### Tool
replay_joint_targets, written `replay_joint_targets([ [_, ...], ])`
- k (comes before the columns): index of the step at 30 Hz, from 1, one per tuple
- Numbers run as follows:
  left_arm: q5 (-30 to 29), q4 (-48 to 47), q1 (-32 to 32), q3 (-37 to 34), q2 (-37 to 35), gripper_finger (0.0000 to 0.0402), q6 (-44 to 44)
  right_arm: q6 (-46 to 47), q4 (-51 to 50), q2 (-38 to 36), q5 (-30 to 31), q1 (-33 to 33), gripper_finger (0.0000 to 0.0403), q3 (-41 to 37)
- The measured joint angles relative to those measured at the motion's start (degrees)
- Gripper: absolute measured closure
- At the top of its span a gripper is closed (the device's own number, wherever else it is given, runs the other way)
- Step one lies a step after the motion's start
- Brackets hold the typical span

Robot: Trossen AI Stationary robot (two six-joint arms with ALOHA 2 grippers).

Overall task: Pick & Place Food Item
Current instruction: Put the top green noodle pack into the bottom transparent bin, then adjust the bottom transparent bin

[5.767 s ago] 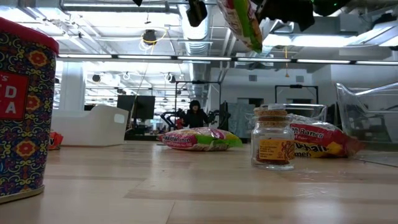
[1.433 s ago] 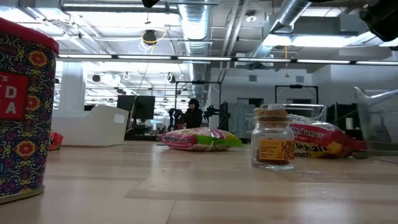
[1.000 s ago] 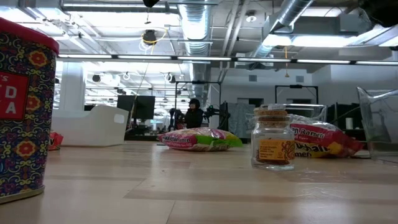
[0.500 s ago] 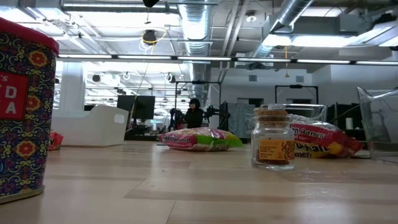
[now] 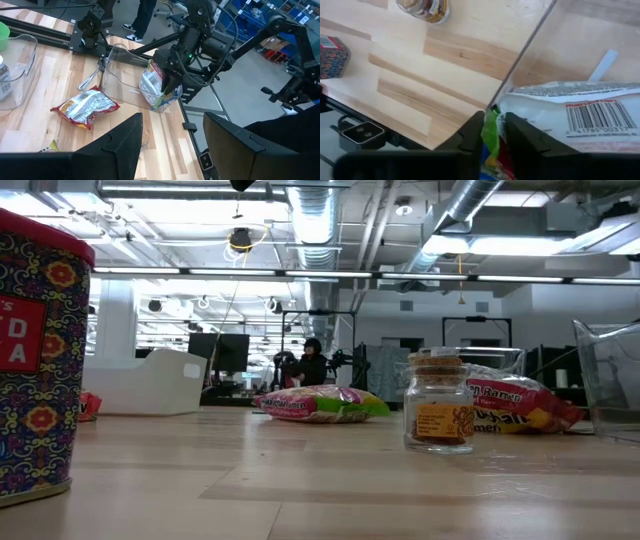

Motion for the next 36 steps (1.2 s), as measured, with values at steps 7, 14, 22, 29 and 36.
replay_joint_targets([
  [7,-0.02,0.01,-0.01,0.0,0.0,0.0198,0.24,-0.14,-7.66,0.07,8.22,1.82,0.0242,5.22],
  [14,-0.07,0.03,0.19,0.0,0.0,0.0198,1.4,4.15,-34.31,-0.13,7.89,1.17,0.0233,13.53],
  [22,-2.4,0.12,1.1,0.0,0.0,0.0198,1.73,2.55,-35.05,-4.16,5.28,-3.9,0.039,6.17],
  [29,-2.49,0.21,1.08,0.0,0.0,0.0198,1.57,2.63,-23.58,-13.32,3.33,-10.79,0.04,-5.88],
  [36,-2.51,0.23,1.08,0.0,0.0,0.0198,1.5,-0.75,-11.34,-20.04,2.71,-14.88,0.0402,-15.9],
])
